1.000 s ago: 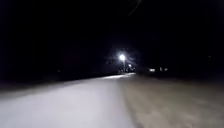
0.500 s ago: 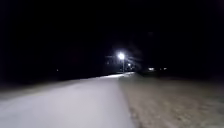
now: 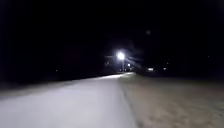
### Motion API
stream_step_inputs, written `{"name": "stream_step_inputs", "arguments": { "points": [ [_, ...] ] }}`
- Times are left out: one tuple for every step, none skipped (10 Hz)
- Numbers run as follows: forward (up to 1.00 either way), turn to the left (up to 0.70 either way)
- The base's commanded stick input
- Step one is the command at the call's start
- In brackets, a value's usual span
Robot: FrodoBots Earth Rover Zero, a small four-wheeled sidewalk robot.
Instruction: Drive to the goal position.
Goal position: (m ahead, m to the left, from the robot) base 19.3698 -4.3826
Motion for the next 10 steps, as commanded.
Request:
{"name": "stream_step_inputs", "arguments": {
  "points": [
    [1.0,0.0],
    [1.0,0.0],
    [1.0,0.0],
    [1.0,0.0],
    [1.0,0.0],
    [1.0,0.0],
    [1.0,0.0],
    [1.0,0.0],
    [1.0,0.0],
    [1.0,0.0]
  ]
}}
